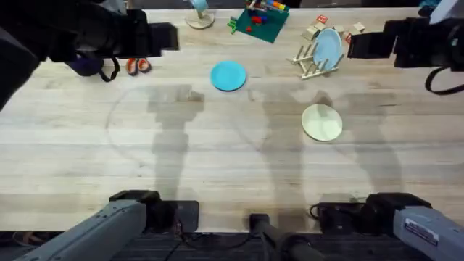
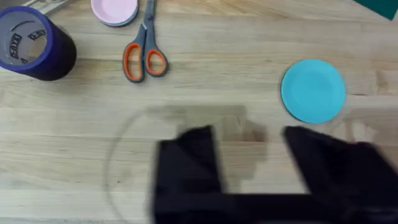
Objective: Pick up the plates from the table one by one and place each into a slot on the dish rack.
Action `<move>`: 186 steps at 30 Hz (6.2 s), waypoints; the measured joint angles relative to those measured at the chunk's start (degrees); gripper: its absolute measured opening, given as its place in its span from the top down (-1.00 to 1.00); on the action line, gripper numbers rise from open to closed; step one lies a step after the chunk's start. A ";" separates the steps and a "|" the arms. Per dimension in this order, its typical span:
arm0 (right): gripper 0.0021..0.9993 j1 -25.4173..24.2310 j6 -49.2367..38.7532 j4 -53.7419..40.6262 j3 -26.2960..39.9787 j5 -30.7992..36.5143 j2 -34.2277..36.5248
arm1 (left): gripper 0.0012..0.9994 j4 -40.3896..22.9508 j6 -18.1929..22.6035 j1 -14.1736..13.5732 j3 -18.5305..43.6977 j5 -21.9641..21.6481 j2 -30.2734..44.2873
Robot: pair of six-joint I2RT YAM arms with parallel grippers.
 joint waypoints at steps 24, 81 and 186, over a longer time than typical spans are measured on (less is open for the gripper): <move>-0.99 0.00 0.00 -0.12 0.00 0.00 0.00 | 0.93 17.28 4.93 0.02 0.09 40.46 15.79; -0.99 0.00 0.00 -0.12 0.02 0.00 0.00 | 0.93 25.76 3.00 5.64 0.22 57.05 46.81; -0.58 24.56 22.04 31.46 17.77 -20.63 55.10 | 0.92 23.28 0.36 5.51 1.64 55.53 50.11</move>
